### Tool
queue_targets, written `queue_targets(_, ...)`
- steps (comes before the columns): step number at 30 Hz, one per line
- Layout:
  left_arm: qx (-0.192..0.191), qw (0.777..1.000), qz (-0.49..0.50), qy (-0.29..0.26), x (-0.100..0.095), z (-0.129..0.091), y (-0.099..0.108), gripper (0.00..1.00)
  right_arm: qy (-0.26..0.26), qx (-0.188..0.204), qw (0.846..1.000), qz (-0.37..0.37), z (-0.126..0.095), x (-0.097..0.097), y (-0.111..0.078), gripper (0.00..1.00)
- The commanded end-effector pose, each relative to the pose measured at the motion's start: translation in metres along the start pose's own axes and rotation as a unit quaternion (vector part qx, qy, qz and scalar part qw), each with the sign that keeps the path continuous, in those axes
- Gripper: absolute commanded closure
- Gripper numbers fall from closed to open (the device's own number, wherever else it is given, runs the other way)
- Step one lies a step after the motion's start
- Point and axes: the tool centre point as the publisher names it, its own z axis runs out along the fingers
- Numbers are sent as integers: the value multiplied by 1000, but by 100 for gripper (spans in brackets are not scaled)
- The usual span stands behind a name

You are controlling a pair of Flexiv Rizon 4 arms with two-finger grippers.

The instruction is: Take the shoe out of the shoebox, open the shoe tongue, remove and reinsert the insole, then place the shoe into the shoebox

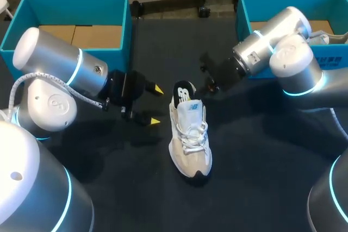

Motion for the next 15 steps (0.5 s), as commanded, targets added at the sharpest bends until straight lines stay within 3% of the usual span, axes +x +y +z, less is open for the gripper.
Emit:
queue_targets(1, 2, 1000, 1, -3, 2, -1, 1, 0, -10, 5, 1000, -5, -6, 5, 8, 56)
queue_targets(6, 1, 1000, 2, -2, 2, -1, 1, 0, -17, 8, 1000, -14, -13, 0, 15, 61)
queue_targets(9, 1, 1000, 2, -2, 1, -1, 1, 0, -13, 12, 1000, -16, -11, -6, 15, 76)
queue_targets(12, 0, 1000, 2, -2, 2, -2, 1, 0, -3, 15, 1000, -12, -4, -12, 12, 100)
queue_targets(15, -1, 1000, 1, -3, 2, -3, 1, 0, 0, 18, 1000, -7, -1, -13, 7, 100)
